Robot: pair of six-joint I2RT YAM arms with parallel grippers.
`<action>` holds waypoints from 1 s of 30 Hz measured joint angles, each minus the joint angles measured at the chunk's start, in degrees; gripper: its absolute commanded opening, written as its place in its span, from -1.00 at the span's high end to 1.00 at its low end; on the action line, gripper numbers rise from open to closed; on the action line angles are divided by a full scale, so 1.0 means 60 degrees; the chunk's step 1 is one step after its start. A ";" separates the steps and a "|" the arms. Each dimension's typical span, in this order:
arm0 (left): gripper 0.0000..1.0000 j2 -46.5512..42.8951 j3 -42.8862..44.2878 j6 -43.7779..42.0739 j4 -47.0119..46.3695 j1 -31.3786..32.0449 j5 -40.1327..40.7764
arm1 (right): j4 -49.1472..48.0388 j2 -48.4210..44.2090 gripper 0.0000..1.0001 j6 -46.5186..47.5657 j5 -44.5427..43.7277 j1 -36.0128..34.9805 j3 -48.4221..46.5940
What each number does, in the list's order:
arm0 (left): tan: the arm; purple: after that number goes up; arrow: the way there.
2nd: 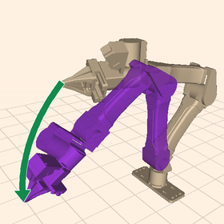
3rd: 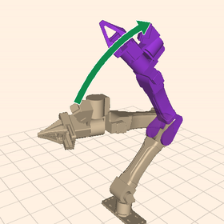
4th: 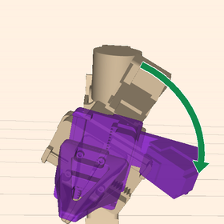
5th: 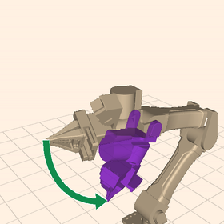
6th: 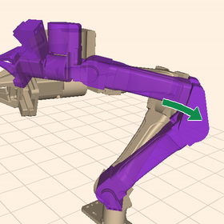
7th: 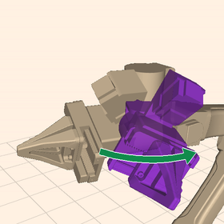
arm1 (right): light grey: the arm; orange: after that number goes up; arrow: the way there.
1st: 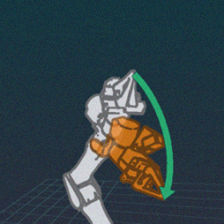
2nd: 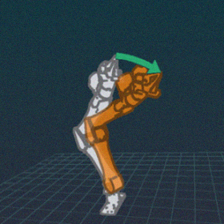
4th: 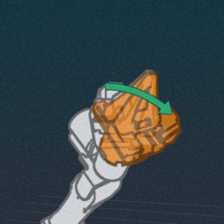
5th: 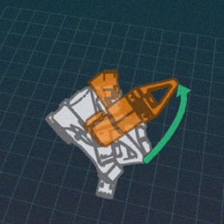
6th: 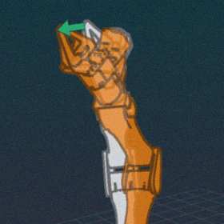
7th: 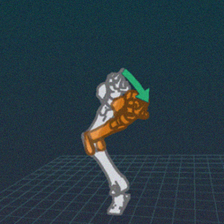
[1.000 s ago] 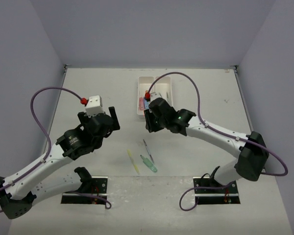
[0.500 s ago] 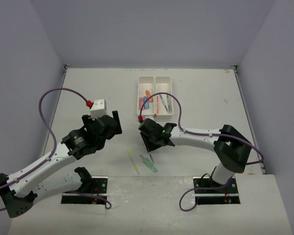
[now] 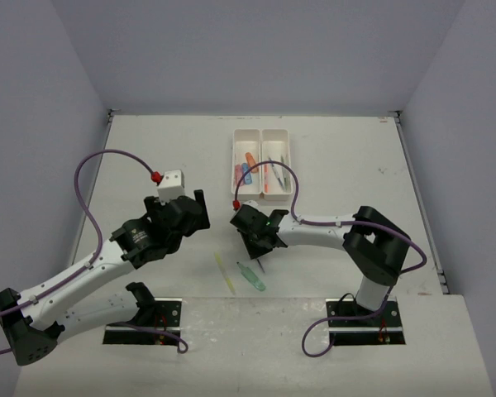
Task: Sort the stationery into containers
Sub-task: Pick up the pen from the center of the board.
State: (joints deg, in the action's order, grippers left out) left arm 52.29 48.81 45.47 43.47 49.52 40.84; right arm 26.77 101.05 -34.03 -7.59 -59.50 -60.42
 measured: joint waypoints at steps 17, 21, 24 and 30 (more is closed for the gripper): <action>-0.96 0.2889 0.0018 0.1998 -0.0770 0.0042 -0.1054 | 0.0772 -0.0926 1.00 -0.0515 -0.1412 0.0327 0.0772; -0.85 0.3723 0.0045 0.3094 -0.0670 0.0181 -0.1439 | 0.1160 -0.2467 1.00 -0.0499 -0.1593 0.0998 0.1315; -0.40 0.3919 0.0043 0.3633 -0.0677 0.0257 -0.1707 | 0.1206 -0.3416 1.00 -0.0459 -0.1697 0.1390 0.1440; 0.26 0.4182 -0.0016 0.4134 -0.1097 0.0280 -0.2131 | 0.1233 -0.4097 1.00 -0.0381 -0.1756 0.1501 0.1739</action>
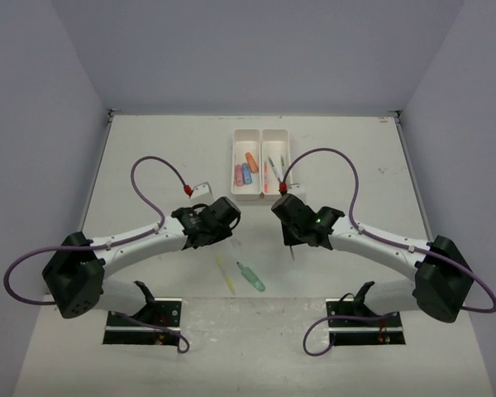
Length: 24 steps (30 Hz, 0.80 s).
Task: Sort the stationery into containers
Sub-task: Pick up the pen from the center of the board, then close the pen cap on the pen.
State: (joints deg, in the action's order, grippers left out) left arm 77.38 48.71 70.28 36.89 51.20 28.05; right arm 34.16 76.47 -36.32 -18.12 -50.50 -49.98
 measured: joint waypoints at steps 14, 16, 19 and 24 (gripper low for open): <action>0.50 0.1691 -0.0010 -0.0157 -0.0882 0.0062 -0.0683 | 0.0101 -0.0032 1.00 0.0140 0.0039 0.0000 0.0289; 0.50 0.1694 0.0009 -0.0176 -0.1004 0.0063 -0.0719 | 0.0101 -0.0069 1.00 0.0161 0.0042 0.0000 0.0346; 0.50 0.1694 0.0055 -0.0200 -0.1143 0.0108 -0.0756 | 0.0100 -0.0136 1.00 0.0195 0.0043 0.0000 0.0391; 0.54 0.1749 0.0092 -0.0339 -0.1328 0.0168 -0.0825 | 0.0100 -0.0139 1.00 0.0236 0.0043 0.0000 0.0397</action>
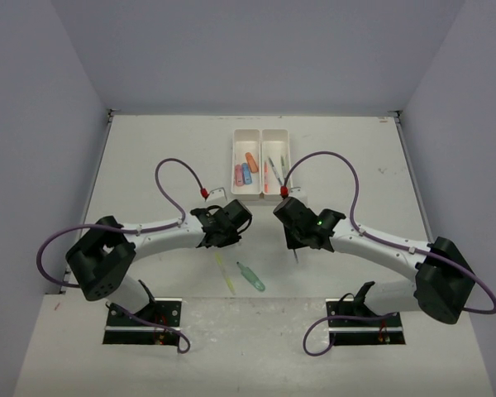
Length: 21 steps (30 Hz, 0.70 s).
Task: Sort the stationery into containers
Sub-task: Close the pen cap on the pen.
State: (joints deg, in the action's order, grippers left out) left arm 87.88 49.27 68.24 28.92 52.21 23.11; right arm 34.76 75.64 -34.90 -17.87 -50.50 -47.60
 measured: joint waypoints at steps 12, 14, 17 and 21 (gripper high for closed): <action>0.67 0.0404 0.0041 -0.0071 -0.0184 0.0000 -0.0075 | -0.0004 -0.0058 1.00 0.0047 0.0000 0.0000 0.0035; 0.67 0.0435 0.0045 -0.0075 -0.0193 0.0000 -0.0080 | -0.0004 -0.0076 1.00 0.0057 0.0000 0.0000 0.0045; 0.67 0.0537 0.0063 -0.0097 -0.0249 0.0000 -0.0106 | -0.0004 -0.0076 1.00 0.0070 0.0003 0.0000 0.0045; 0.68 0.0693 0.0067 -0.0180 -0.0318 0.0000 -0.0178 | -0.0045 -0.0076 1.00 0.0128 0.0157 0.0000 0.0058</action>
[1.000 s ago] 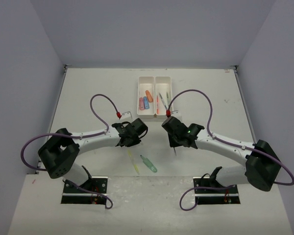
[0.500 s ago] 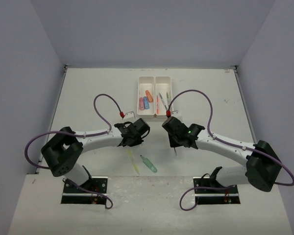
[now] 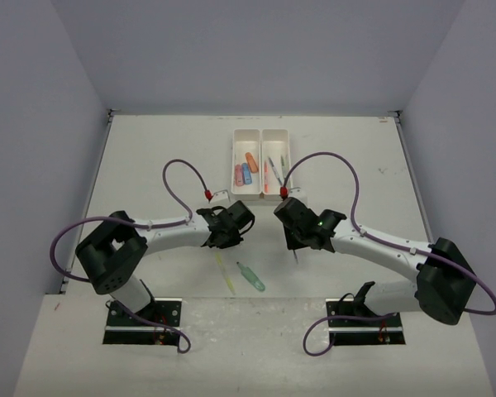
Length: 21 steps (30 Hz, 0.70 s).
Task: Sort the stationery into containers
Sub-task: Close the pen cap on the pen.
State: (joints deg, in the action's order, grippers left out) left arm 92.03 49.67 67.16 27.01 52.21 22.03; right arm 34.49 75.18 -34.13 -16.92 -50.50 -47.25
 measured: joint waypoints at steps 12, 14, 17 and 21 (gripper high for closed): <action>0.85 0.0083 0.0000 -0.0045 -0.0062 0.0004 -0.0003 | -0.0152 -0.0276 1.00 0.0129 0.0297 0.0000 0.0137; 0.85 0.0083 0.0000 -0.0042 -0.0032 0.0004 0.0081 | -0.0221 -0.0358 1.00 0.0140 0.0408 0.0000 0.0151; 0.82 0.0090 0.0000 -0.0042 -0.0005 0.0002 0.0153 | -0.0355 -0.0467 1.00 0.0174 0.0584 0.0000 0.0188; 0.79 0.0164 0.0057 -0.0042 0.0002 0.0010 0.0223 | -0.0430 -0.0598 1.00 0.0197 0.0768 0.0000 0.0277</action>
State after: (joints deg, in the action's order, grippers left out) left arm 93.02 50.01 66.92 27.02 52.27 23.37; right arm 31.91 71.59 -32.95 -12.32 -50.50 -45.59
